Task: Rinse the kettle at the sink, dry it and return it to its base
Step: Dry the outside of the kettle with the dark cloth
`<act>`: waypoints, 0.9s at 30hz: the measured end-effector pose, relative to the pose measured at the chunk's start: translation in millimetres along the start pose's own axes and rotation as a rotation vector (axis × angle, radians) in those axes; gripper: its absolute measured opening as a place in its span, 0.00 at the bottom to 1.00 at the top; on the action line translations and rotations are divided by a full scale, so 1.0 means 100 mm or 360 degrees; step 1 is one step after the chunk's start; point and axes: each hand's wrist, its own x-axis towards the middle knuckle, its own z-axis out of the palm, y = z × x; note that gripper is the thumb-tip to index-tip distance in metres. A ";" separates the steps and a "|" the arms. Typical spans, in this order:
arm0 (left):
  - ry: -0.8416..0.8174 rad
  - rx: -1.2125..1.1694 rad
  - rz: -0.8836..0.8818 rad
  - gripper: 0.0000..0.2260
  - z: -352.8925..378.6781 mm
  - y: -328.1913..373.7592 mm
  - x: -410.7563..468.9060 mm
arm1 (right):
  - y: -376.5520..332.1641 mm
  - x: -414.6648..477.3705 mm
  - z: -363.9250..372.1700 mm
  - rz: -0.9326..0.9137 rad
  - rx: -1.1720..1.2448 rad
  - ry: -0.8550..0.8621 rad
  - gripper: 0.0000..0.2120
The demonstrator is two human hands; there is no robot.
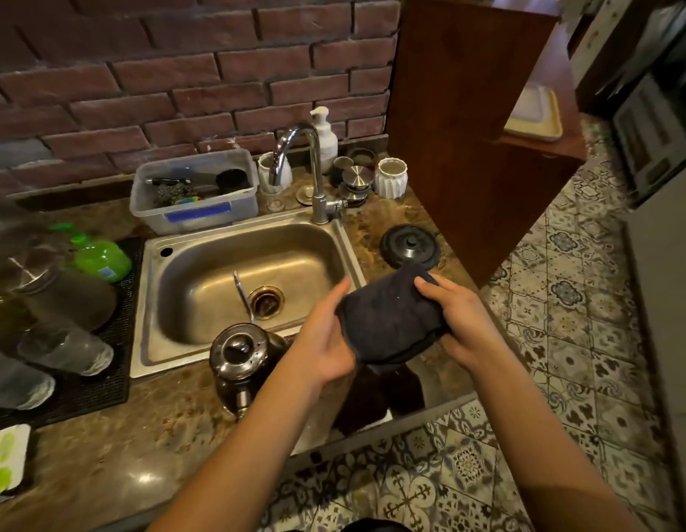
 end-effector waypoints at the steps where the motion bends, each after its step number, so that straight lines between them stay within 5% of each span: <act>1: 0.0050 0.0038 -0.0005 0.23 0.05 -0.04 0.11 | 0.00 0.10 -0.09 0.0046 -0.0019 0.0003 0.10; 8: 0.0465 0.0320 -0.0045 0.19 0.21 -0.17 0.91 | 0.04 0.80 -0.48 0.0379 -0.0225 0.0214 0.04; 13: 0.0658 0.0542 0.0133 0.29 0.14 -0.15 1.37 | 0.06 1.11 -0.69 0.0508 -0.0389 0.0155 0.10; 27: 0.0896 0.0872 0.0110 0.30 -0.35 -0.86 1.57 | 0.69 1.13 -1.46 0.0661 -0.1070 0.0244 0.12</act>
